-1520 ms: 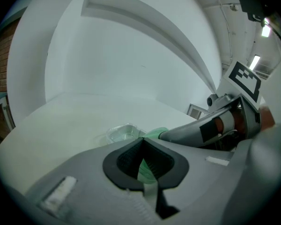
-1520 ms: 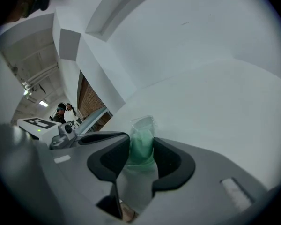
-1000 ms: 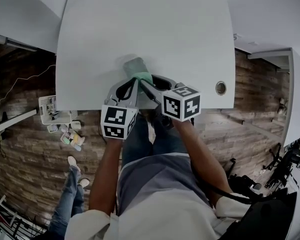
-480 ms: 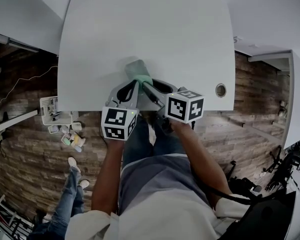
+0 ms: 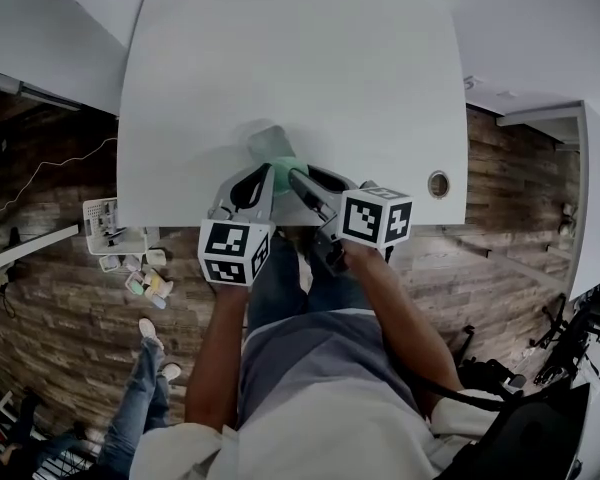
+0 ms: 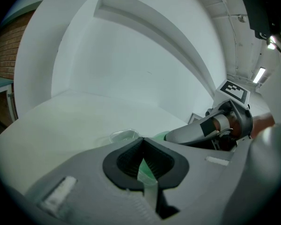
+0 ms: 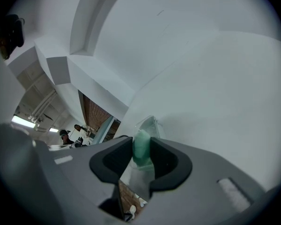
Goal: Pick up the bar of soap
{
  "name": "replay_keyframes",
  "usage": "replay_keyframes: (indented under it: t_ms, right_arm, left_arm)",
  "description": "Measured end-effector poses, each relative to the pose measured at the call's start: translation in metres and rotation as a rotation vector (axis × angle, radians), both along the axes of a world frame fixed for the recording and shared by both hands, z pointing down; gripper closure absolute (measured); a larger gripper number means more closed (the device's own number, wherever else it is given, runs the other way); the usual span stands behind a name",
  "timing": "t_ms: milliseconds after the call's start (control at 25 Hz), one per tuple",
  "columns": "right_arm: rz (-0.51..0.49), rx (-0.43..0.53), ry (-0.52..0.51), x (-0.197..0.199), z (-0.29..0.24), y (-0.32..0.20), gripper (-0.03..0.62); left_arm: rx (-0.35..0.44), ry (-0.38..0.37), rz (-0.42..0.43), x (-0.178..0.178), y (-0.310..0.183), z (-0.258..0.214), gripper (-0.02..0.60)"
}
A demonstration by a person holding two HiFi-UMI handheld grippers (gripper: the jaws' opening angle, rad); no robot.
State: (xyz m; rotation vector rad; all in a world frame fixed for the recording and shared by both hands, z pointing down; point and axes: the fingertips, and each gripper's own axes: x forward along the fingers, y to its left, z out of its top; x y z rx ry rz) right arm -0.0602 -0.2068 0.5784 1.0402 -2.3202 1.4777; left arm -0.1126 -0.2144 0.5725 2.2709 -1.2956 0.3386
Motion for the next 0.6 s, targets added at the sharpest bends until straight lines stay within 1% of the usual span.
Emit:
replay_keyframes:
  t_ms: [200,600]
  right_arm:
    - [-0.004,0.014,-0.013,0.004,-0.01,0.001,0.474]
    - [-0.024,0.072,-0.031,0.014,-0.037,-0.001,0.474]
  left_arm:
    - [0.008,0.003,-0.01,0.003,0.003,-0.009,0.579]
    - [0.017,0.007,-0.028,0.008,0.008,-0.026,0.58]
